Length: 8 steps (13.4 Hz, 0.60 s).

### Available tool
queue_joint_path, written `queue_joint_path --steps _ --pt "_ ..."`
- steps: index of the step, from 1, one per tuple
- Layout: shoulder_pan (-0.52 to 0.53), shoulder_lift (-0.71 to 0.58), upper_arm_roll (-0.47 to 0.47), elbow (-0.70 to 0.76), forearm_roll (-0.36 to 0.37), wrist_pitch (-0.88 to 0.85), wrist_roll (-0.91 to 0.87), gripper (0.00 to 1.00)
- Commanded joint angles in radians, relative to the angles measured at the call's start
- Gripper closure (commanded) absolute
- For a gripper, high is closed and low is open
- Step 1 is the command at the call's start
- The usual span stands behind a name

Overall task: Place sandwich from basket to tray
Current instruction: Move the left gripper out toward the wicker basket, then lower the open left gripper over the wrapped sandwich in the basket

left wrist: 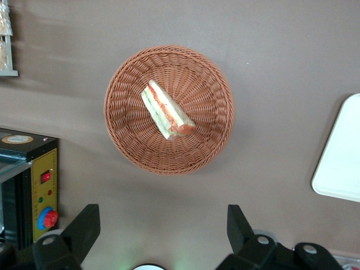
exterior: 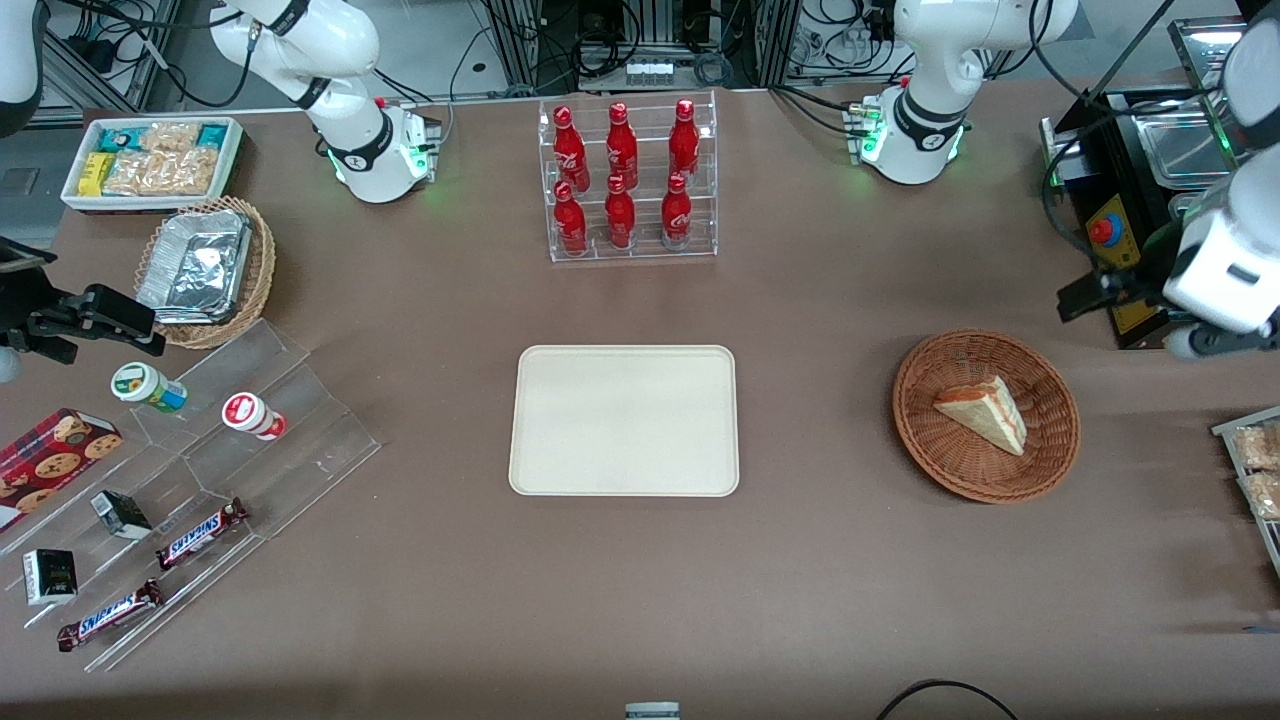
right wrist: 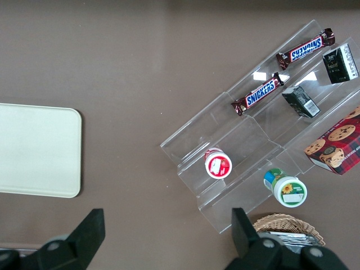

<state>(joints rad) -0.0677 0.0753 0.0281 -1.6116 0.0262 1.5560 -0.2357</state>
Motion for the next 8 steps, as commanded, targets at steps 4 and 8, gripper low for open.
queue_joint_path --steps 4,8 --pt "-0.001 0.061 -0.002 -0.074 -0.005 0.142 -0.205 0.0" --pt "-0.023 0.133 -0.005 -0.117 0.003 0.194 -0.365 0.0"
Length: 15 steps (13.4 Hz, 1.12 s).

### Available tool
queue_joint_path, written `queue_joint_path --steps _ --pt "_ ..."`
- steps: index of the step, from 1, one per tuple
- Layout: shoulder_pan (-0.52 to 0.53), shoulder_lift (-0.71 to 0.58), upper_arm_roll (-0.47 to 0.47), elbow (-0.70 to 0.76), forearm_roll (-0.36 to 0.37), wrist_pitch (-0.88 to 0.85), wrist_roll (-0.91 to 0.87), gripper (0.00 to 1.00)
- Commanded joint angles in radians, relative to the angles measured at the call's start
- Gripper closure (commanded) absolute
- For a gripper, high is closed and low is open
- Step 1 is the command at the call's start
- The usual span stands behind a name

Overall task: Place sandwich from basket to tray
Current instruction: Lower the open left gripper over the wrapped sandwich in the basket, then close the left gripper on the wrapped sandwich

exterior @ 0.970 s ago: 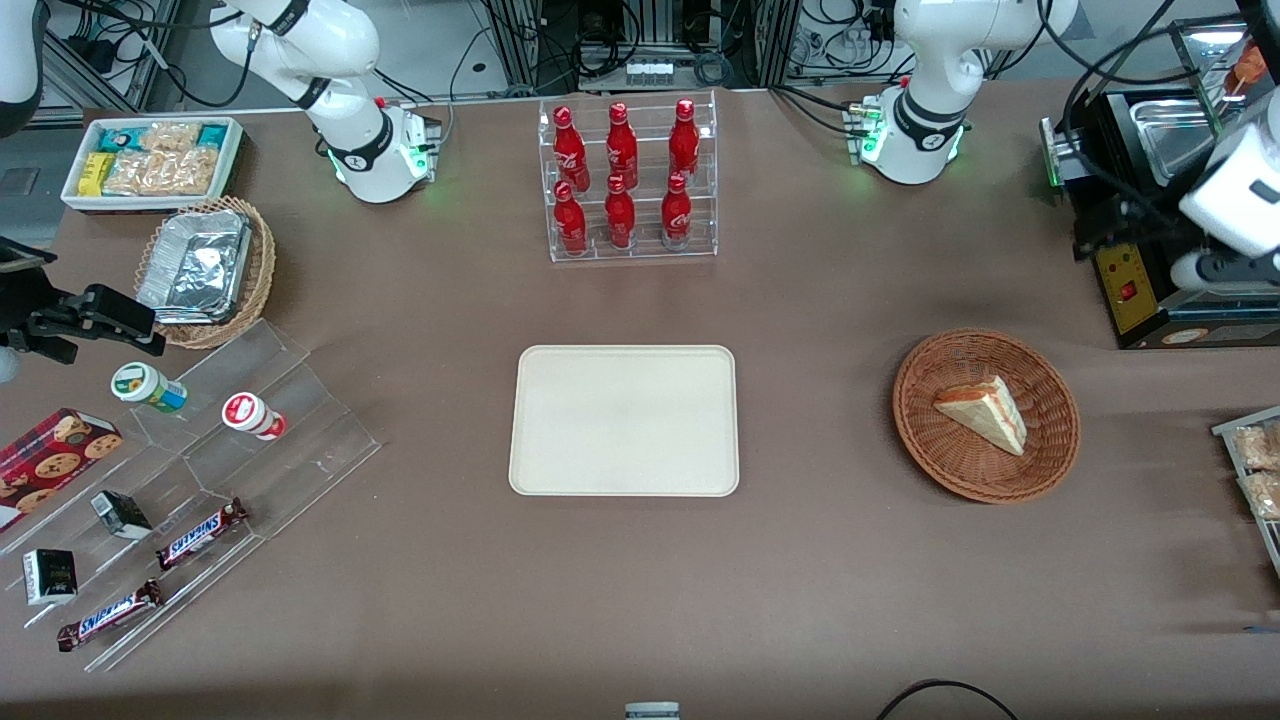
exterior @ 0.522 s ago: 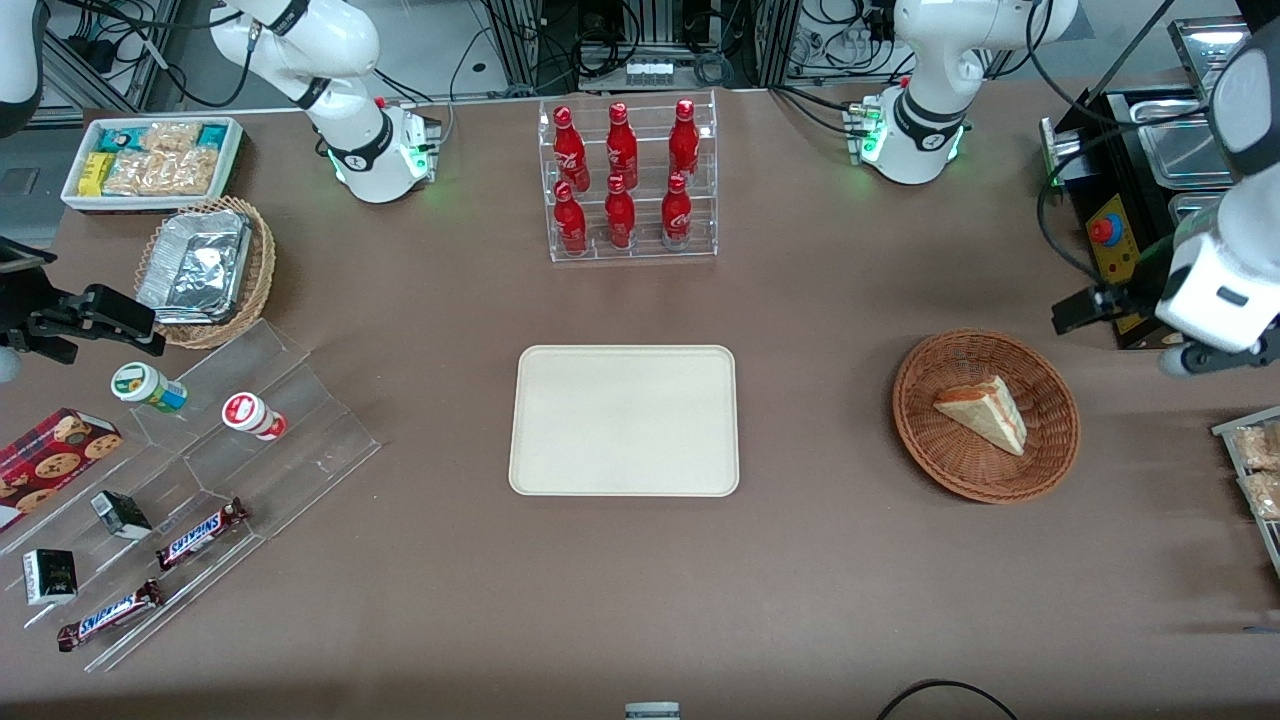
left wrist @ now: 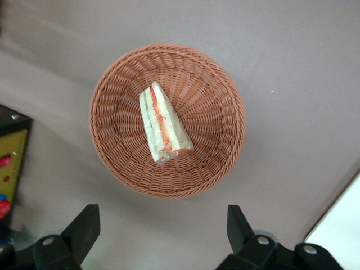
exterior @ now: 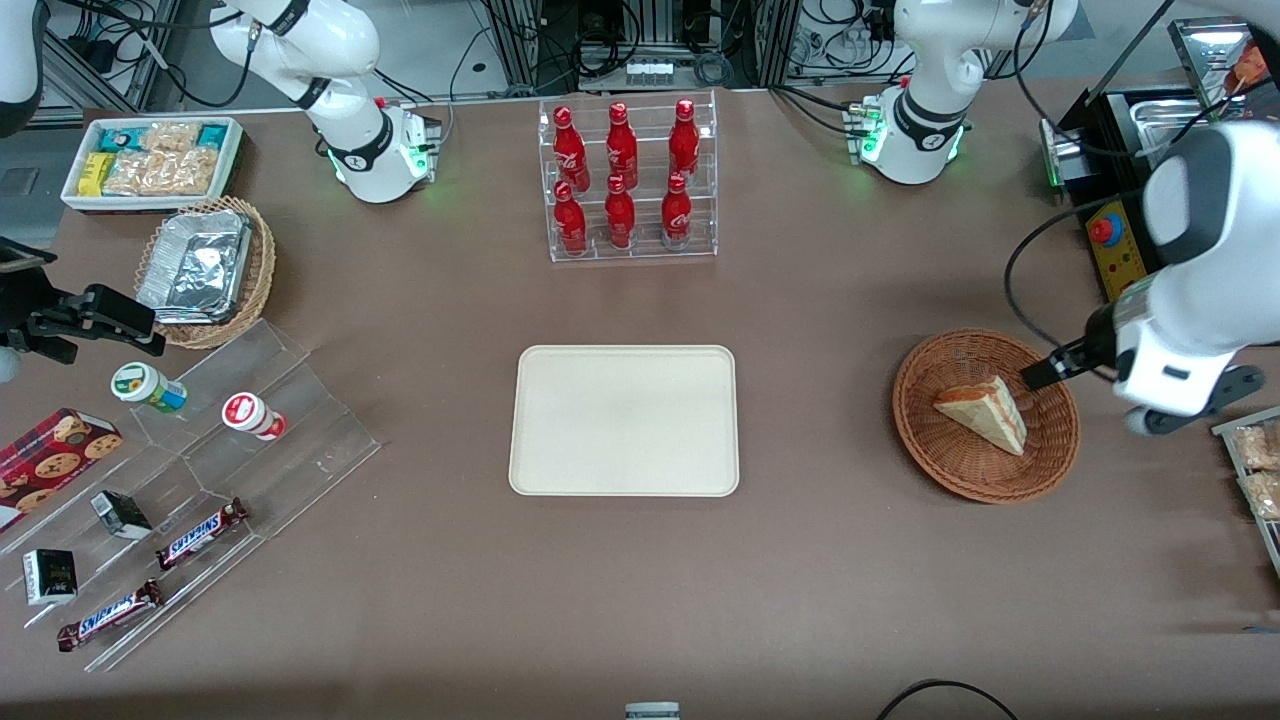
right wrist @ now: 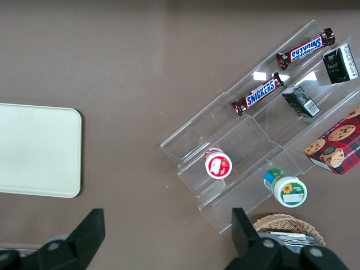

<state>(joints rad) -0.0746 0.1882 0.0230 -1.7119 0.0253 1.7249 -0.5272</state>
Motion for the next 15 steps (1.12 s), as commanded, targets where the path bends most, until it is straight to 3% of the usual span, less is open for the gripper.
queue_joint_path --steps 1,3,9,12,15 --pt "-0.026 0.019 0.0 -0.035 0.002 0.048 -0.105 0.0" --pt "-0.027 0.013 0.0 -0.087 0.007 0.093 -0.203 0.0" --pt "-0.01 -0.095 0.045 -0.334 -0.005 0.317 -0.241 0.0" --pt "-0.007 -0.147 0.079 -0.481 -0.011 0.522 -0.313 0.0" --pt "-0.013 -0.132 0.103 -0.499 -0.036 0.548 -0.324 0.0"
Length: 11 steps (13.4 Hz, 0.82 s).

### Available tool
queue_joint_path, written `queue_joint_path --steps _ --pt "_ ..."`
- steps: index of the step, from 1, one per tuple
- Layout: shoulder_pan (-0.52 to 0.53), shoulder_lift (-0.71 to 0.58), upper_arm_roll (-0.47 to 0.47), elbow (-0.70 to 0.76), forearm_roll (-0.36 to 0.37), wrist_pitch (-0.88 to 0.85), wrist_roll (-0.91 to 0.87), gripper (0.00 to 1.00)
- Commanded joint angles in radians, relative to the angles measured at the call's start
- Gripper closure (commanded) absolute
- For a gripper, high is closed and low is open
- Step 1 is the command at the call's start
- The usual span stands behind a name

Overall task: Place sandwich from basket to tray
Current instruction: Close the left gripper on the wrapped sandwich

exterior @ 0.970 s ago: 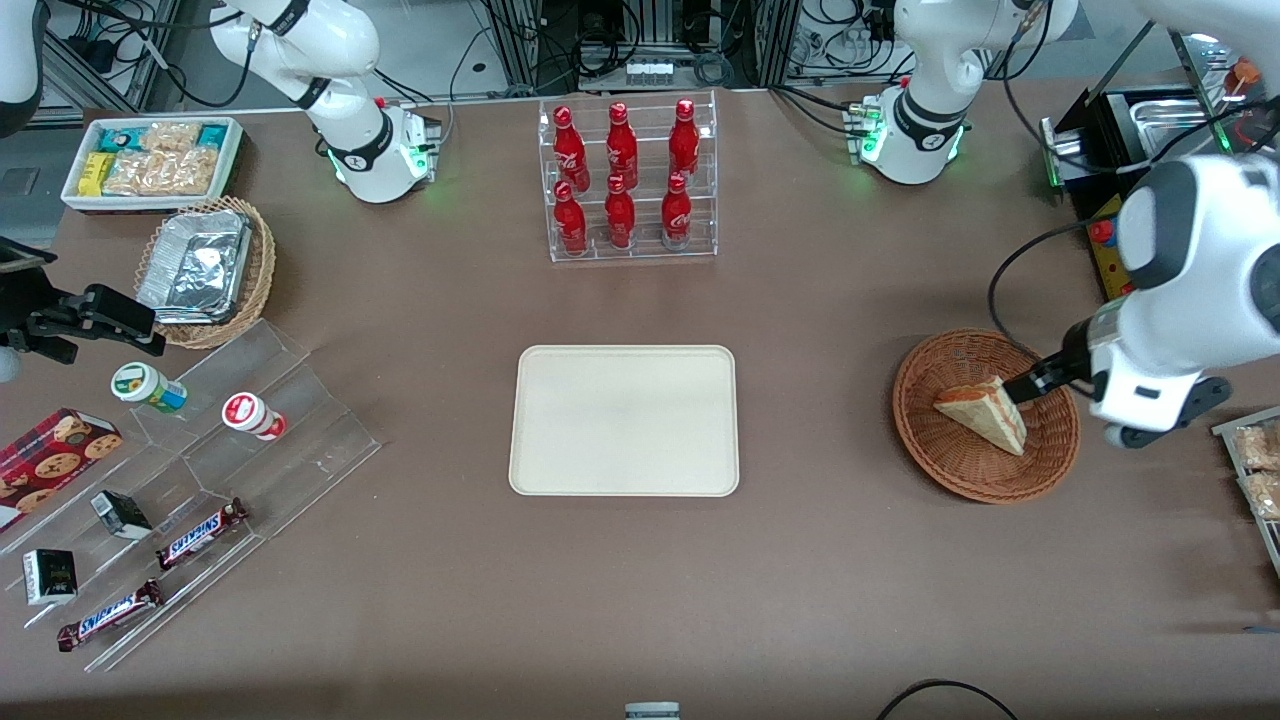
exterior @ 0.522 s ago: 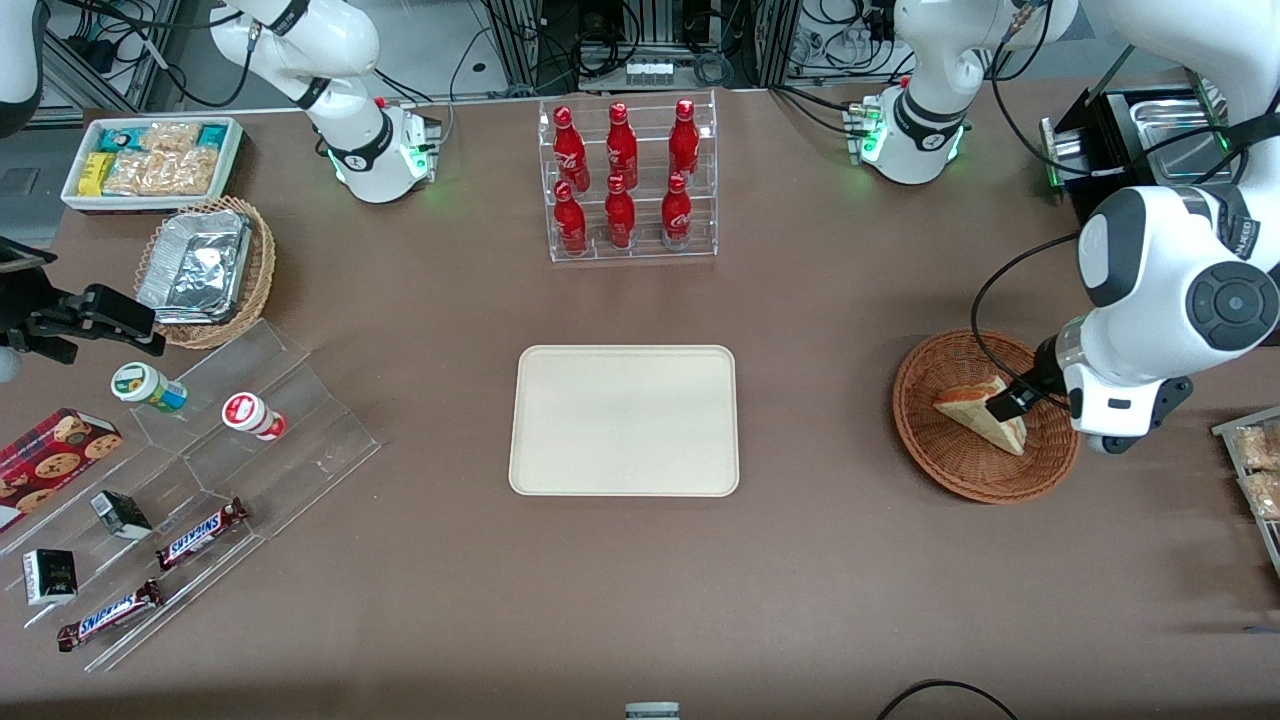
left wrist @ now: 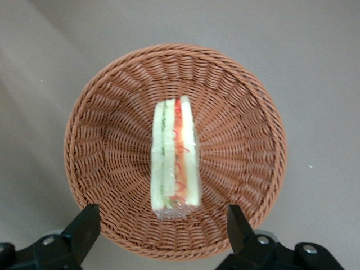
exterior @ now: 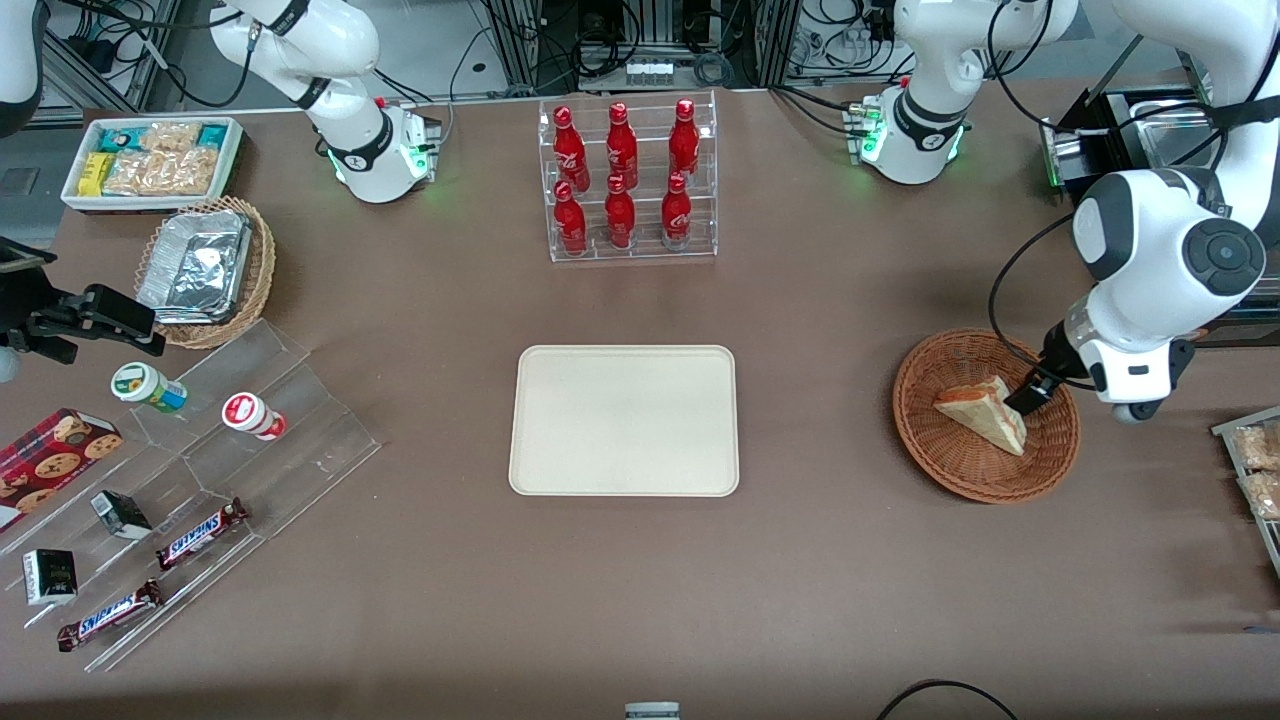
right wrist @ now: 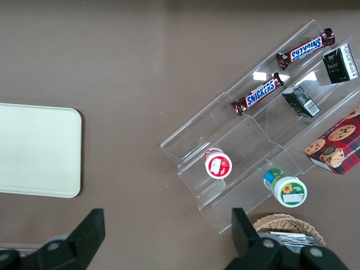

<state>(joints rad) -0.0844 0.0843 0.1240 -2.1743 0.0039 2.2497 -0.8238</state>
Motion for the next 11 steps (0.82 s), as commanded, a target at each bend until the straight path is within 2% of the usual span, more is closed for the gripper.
queue_joint_path --steps 1,3,5,11 --pt "-0.003 -0.02 0.002 -0.053 -0.018 0.051 -0.055 0.0" --pt "-0.012 -0.003 0.002 -0.104 -0.018 0.161 -0.161 0.0" --pt "-0.023 0.023 0.0 -0.104 -0.018 0.188 -0.218 0.0" --pt "-0.04 0.074 0.002 -0.104 -0.018 0.199 -0.219 0.0"
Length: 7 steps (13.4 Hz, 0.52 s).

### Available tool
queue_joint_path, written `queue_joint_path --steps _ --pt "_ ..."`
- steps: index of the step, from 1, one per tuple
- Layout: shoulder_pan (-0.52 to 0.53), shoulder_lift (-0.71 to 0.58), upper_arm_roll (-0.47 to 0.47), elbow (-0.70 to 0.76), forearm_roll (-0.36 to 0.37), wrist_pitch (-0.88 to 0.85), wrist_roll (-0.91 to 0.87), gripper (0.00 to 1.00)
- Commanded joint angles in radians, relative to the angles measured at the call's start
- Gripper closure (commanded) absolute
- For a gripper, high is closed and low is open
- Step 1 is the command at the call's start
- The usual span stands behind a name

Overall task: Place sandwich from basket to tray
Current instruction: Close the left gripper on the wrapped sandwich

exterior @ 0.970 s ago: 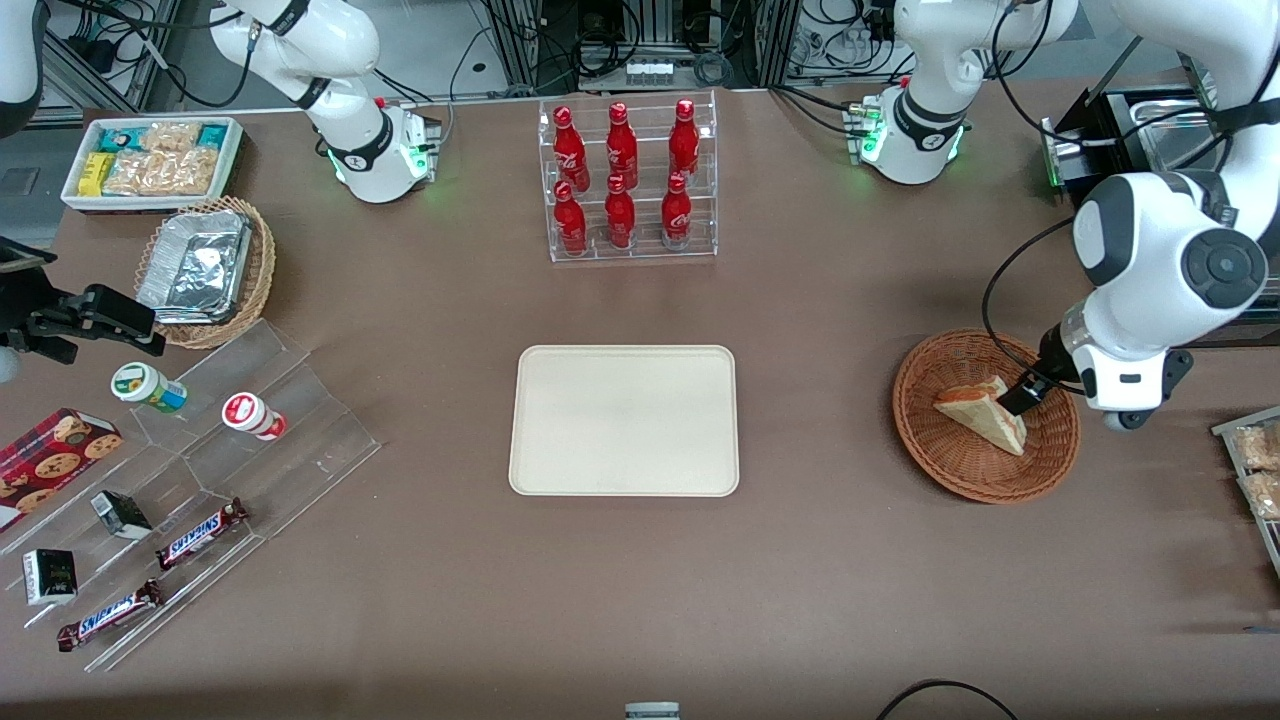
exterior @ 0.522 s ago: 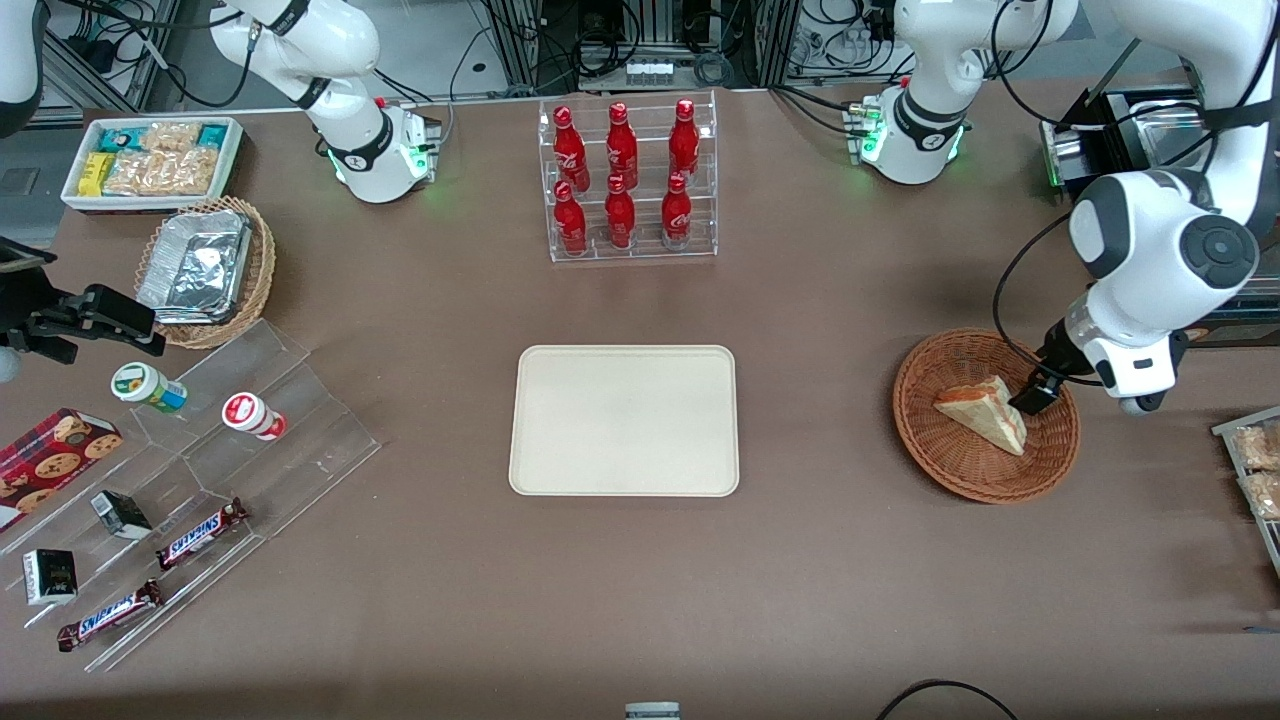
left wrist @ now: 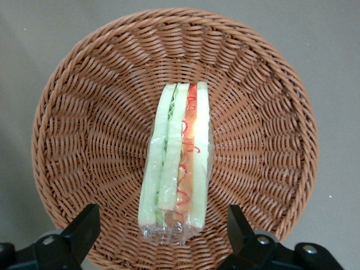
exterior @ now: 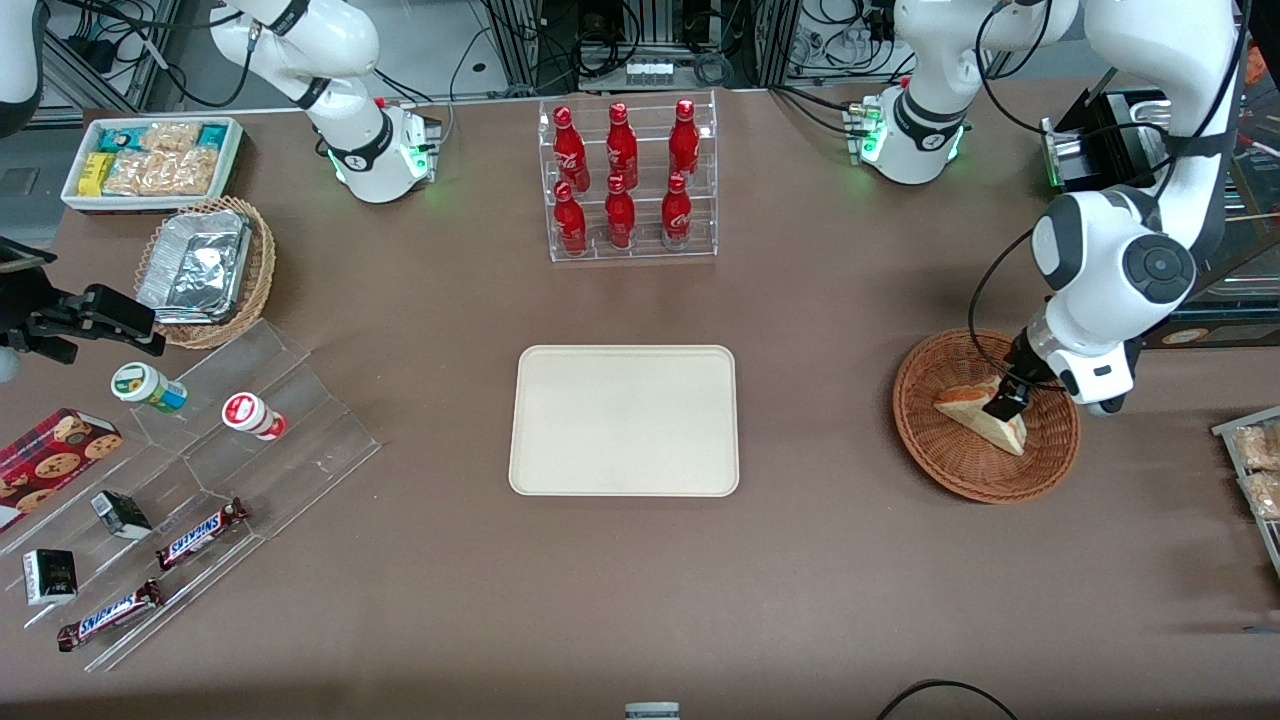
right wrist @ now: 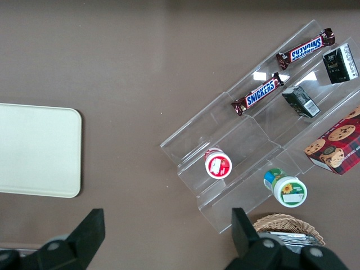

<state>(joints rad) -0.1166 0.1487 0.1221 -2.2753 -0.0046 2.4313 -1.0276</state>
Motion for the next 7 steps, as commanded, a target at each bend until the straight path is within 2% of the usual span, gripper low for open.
queue_joint_path --steps 1,7 --pt "-0.006 0.015 0.004 -0.003 -0.009 0.017 -0.015 0.0" --pt "-0.018 0.055 0.004 -0.001 -0.008 0.048 -0.057 0.0"
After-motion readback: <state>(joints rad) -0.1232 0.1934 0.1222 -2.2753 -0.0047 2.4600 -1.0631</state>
